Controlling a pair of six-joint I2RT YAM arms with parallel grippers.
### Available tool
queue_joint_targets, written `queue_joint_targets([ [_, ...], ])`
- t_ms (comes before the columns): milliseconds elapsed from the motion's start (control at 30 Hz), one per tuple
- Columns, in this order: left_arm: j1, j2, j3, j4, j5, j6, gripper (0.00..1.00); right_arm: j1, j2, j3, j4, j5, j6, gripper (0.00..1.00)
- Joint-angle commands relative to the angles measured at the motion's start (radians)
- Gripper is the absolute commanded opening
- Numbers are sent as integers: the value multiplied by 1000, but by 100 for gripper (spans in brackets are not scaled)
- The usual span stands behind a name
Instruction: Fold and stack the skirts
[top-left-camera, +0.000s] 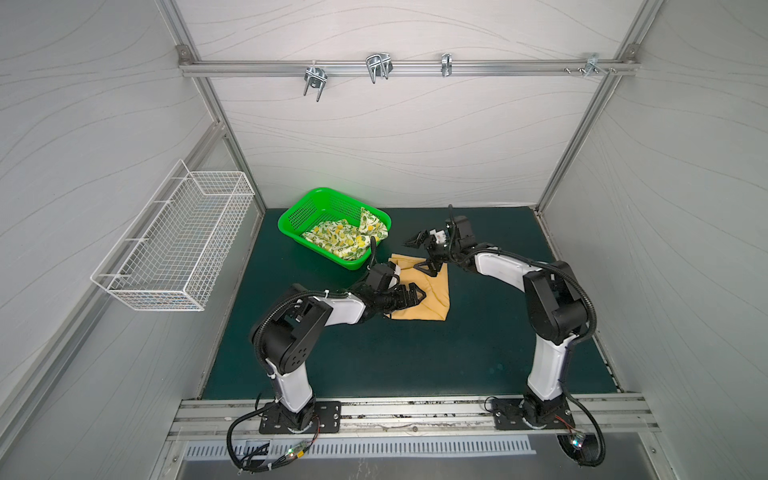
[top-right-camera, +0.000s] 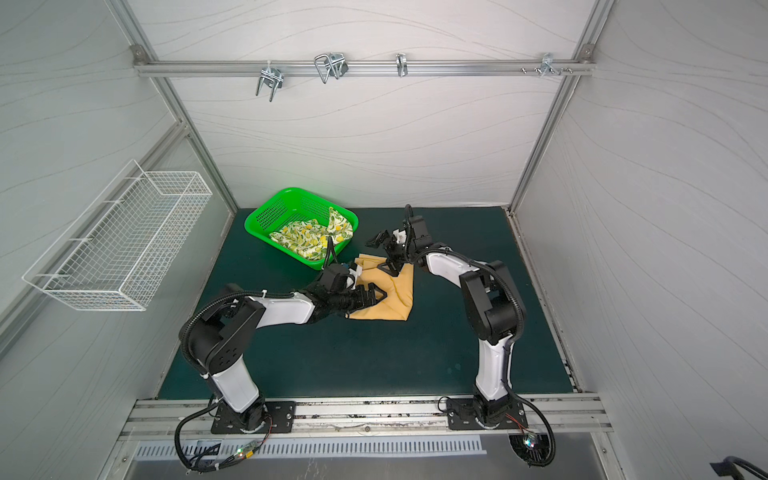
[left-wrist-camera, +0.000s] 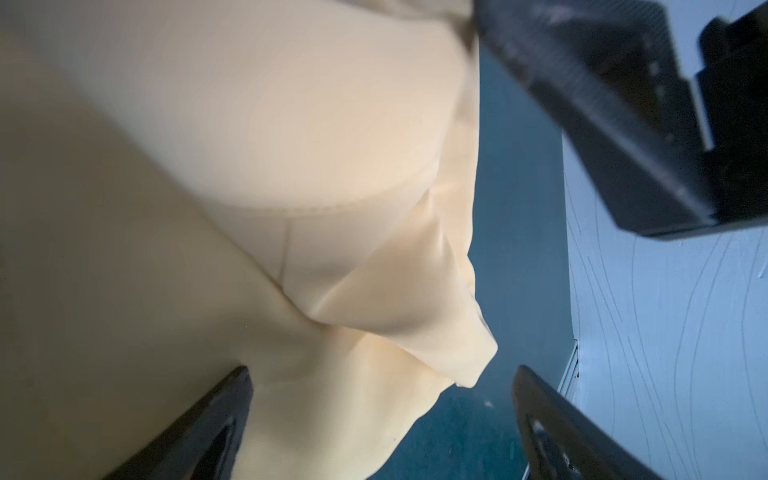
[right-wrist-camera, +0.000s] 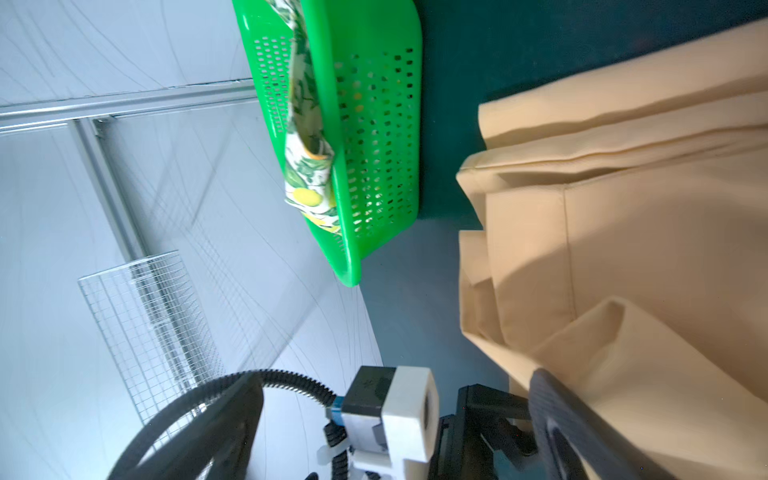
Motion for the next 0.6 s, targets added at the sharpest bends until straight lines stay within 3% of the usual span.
queue_joint_targets([
  [0,-10,69,-29,-175,-19,3,99,-37,-43,39,-76,-11,-29,99],
  [267,-3,60,-24,-192,-21,12,98,-65,-6,70,-271,67,-249,99],
  [567,2,11,-4,-261,-32,24,98,-106,41,-42,-232,91,-330,99],
])
